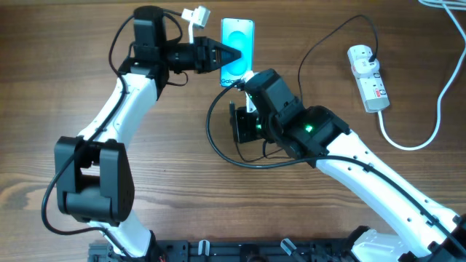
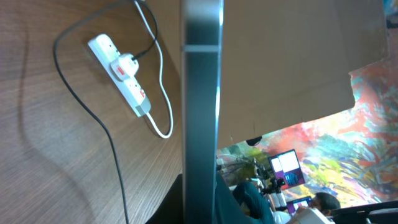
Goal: Plug charger to phone and switch on socket
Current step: 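Lift the cable plug toward the phone's bottom edge with the right gripper, then align the USB-C plug under the phone's charging port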
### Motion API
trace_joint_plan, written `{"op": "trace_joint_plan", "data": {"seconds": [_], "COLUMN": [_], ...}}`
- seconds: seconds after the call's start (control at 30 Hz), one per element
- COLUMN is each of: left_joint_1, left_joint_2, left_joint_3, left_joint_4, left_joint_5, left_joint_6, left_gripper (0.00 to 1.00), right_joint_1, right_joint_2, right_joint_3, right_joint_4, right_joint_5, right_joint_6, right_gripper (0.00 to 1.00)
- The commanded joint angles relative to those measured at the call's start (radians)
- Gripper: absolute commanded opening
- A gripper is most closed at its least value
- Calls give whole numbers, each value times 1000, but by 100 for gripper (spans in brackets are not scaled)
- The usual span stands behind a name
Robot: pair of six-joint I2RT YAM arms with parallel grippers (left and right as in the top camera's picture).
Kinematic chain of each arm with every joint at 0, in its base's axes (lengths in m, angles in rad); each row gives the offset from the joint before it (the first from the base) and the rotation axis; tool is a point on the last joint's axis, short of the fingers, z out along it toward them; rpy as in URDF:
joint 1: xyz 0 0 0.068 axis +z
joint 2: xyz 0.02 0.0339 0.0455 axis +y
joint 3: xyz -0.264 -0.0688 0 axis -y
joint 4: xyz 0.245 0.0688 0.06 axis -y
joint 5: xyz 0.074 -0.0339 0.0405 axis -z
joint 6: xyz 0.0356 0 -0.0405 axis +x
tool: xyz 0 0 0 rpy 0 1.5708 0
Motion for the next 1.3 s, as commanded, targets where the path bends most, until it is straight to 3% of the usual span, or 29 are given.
{"op": "trace_joint_plan", "data": {"seconds": [0.0,0.17,0.5,1.27], "left_joint_1": [-4,-4,-4,-4], "left_joint_2": [-25,-25,-25,-25], "left_joint_3": [11,11,11,11], "left_joint_4": [8,8,8,9], "left_joint_5": [-3,5,24,54], "left_joint_6": [-7,-6,-1,5], "left_gripper": [4,4,4,4], "right_joint_1": [3,3,3,-5], "right_joint_2": [2,3,40,44], "right_joint_3": [6,6,6,6], "right_joint_4": [0,7,63,60], "right_joint_5": [93,204,75,110], "right_joint_6": [19,19,18,-34], "right_gripper": [4,4,4,4]}}
